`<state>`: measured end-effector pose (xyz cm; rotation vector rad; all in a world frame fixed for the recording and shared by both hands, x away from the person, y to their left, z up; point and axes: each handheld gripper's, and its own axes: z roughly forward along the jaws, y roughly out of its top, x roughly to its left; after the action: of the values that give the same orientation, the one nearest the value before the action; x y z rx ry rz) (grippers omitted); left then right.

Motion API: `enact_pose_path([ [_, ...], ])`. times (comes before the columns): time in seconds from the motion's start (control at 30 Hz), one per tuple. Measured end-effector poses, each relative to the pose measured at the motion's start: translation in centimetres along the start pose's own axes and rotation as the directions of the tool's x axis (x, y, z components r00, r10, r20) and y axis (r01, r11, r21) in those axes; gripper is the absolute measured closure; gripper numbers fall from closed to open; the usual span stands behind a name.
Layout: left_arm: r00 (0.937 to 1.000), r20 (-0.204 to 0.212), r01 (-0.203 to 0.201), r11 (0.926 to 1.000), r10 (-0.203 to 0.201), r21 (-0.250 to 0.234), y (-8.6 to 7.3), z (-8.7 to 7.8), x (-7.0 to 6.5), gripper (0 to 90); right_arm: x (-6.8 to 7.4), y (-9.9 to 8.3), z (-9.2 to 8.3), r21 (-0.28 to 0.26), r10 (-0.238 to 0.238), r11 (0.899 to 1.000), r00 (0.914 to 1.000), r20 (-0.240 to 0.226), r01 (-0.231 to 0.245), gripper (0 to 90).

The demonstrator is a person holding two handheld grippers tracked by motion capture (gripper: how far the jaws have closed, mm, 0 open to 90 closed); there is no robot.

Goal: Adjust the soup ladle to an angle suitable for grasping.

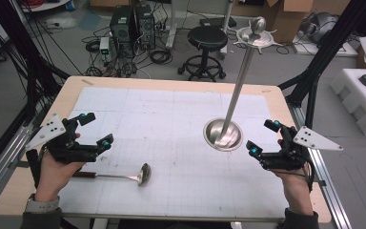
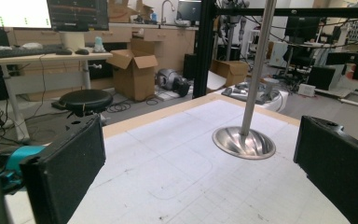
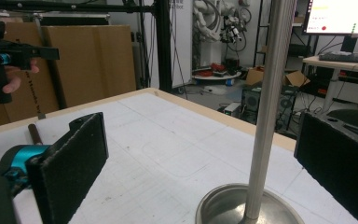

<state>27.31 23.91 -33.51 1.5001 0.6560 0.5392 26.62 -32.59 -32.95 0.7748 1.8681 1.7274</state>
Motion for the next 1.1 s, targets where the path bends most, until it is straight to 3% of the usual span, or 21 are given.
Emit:
enact_pose_path([
  [0.27,0.9998,0.008,-0.017,0.9997,0.017,0.019,-0.4,0.1,0.1,2.5,-0.1,-0.2,0.1,0.005,0.009,1.0,1.0,-0.004,-0.009,1.4],
  [0.37,0.9996,0.029,0.004,0.9989,-0.005,0.046,-0.4,0.1,0.0,2.5,-0.1,-0.2,0.1,0.007,0.013,1.0,0.9999,-0.006,-0.013,1.4],
  [0.4,0.9996,0.029,-0.004,0.9991,0.002,0.042,-0.4,0.1,0.0,6.6,-0.2,-0.3,0.1,0.005,0.014,1.0,0.9999,-0.002,-0.014,1.4],
  [0.47,0.9986,0.047,-0.025,0.9991,0.023,0.033,-0.5,-0.3,-0.1,27.6,-0.3,-0.4,0.1,0.008,0.022,1.0,0.9997,-0.003,-0.022,1.4],
  [0.5,0.9984,0.047,-0.032,0.9992,0.031,0.024,-0.5,-0.5,-0.1,27.6,-0.3,-0.4,0.1,0.008,0.022,1.0,0.9997,-0.003,-0.022,1.4],
  [0.53,0.9987,0.032,-0.041,0.9989,0.04,0.022,-0.5,-0.8,-0.1,51.6,-0.3,-0.5,0.2,0.011,0.02,1.0,0.9998,-0.005,-0.02,1.4],
  [0.57,0.9986,0.009,-0.053,0.9984,0.052,0.019,-0.6,-1.0,-0.2,61.3,-0.2,-0.5,0.2,0.013,0.024,1.0,0.9997,-0.005,-0.023,1.4],
  [0.6,0.9977,-0.019,-0.065,0.9978,0.065,0.013,-0.7,-1.3,-0.1,61.3,-0.2,-0.5,0.2,0.013,0.024,1.0,0.9997,-0.005,-0.023,1.4],
  [0.7,0.9929,-0.1,-0.065,0.9979,0.065,0.003,-1.5,-2.3,0.3,87.7,-0.3,-0.5,0.3,0.013,0.02,1.0,0.9998,-0.007,-0.02,1.4],
  [0.77,0.9929,-0.111,-0.042,0.999,0.043,0.014,-2.0,-2.7,0.7,89.7,-0.3,-0.5,0.4,0.014,0.022,1.0,0.9997,-0.009,-0.022,1.4],
  [0.83,0.9885,-0.144,-0.039,0.998,0.046,0.049,-2.6,-3.1,1.0,89.8,-0.3,-0.5,0.5,0.015,0.022,1.0,0.9997,-0.01,-0.022,1.4],
  [0.97,0.9856,-0.166,-0.015,0.9959,0.03,0.089,-3.7,-3.8,1.5,89.8,-0.4,-0.5,0.6,0.016,0.024,1.0,0.9996,-0.014,-0.024,1.4],
  [1.1,0.976,-0.215,-0.003,0.9903,0.034,0.139,-5.5,-4.8,1.4,89.8,-0.4,-0.5,0.6,0.01,0.033,0.999,0.9993,-0.02,-0.032,1.4],
])
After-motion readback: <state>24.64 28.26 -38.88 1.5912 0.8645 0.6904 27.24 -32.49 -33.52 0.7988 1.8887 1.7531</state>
